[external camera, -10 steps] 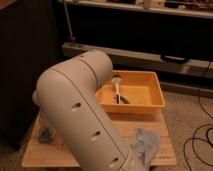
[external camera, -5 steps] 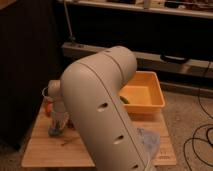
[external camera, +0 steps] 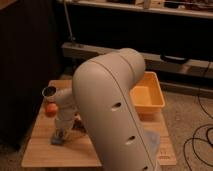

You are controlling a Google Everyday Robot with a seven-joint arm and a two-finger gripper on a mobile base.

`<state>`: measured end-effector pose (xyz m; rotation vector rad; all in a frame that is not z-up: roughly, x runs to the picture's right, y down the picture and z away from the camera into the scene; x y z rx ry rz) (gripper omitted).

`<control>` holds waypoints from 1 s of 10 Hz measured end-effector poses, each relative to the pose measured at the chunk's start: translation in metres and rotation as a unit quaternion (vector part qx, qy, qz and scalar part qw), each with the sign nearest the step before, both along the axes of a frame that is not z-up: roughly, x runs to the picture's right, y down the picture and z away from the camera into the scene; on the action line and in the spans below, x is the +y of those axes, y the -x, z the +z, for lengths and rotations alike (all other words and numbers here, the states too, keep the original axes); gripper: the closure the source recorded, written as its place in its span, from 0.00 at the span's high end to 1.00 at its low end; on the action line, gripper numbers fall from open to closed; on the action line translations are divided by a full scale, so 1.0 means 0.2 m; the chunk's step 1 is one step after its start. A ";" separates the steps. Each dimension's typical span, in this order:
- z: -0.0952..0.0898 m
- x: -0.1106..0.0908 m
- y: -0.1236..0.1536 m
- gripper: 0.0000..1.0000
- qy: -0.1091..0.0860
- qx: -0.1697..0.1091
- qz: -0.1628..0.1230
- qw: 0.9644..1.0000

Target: Wipe table surface with sponge

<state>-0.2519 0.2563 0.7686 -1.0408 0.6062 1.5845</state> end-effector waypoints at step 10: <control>0.07 -0.11 0.29 0.00 -0.031 -0.067 -0.024 0.997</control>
